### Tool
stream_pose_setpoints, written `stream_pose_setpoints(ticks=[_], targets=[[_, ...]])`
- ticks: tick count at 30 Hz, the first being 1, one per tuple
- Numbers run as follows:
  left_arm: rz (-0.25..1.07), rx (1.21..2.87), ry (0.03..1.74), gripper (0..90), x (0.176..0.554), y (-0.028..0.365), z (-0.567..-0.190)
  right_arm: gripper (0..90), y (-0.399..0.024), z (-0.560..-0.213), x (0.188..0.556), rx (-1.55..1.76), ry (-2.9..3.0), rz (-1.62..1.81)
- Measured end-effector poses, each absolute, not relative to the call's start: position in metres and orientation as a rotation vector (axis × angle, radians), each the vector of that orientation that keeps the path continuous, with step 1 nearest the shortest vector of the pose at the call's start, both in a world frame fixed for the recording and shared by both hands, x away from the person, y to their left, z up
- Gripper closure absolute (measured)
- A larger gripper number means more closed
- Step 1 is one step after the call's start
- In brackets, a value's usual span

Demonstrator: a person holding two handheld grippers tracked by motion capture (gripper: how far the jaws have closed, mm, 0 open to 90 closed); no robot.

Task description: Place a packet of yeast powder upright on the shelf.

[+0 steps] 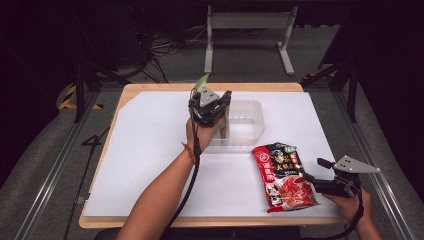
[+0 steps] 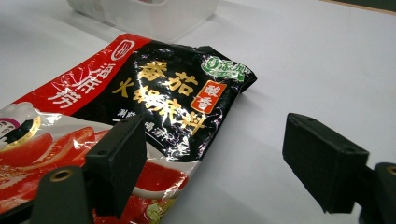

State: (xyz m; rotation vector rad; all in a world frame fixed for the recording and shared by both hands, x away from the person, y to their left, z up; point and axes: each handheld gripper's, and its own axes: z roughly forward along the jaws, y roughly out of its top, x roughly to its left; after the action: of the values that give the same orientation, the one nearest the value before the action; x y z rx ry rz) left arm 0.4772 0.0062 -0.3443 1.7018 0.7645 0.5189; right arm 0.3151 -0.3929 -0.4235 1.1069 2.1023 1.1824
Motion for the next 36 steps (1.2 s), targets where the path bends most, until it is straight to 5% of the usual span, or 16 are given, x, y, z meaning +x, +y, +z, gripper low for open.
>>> stream_pose_setpoints(ticks=[12, 16, 22, 31, 36], targets=[[0.503, 1.727, 0.709, 84.0, 0.477, 0.004, -0.345, 27.8, -0.394, -0.423, 0.318, 1.128, 2.104, 1.169], [0.514, 1.726, 0.718, 82.6, 0.476, 0.007, -0.344, 41.2, -0.391, -0.422, 0.318, 1.103, 2.127, 1.185], [0.48, 1.702, 0.676, 78.9, 0.468, 0.015, -0.339, 43.7, -0.387, -0.421, 0.317, 1.08, 2.148, 1.164], [0.499, 1.76, 0.465, 64.3, 0.42, 0.038, -0.319, 52.1, -0.395, -0.419, 0.319, 1.095, 2.13, 1.191], [0.463, 1.823, 0.425, 46.7, 0.4, 0.061, -0.322, 61.6, -0.396, -0.416, 0.317, 1.101, 2.118, 1.187]])
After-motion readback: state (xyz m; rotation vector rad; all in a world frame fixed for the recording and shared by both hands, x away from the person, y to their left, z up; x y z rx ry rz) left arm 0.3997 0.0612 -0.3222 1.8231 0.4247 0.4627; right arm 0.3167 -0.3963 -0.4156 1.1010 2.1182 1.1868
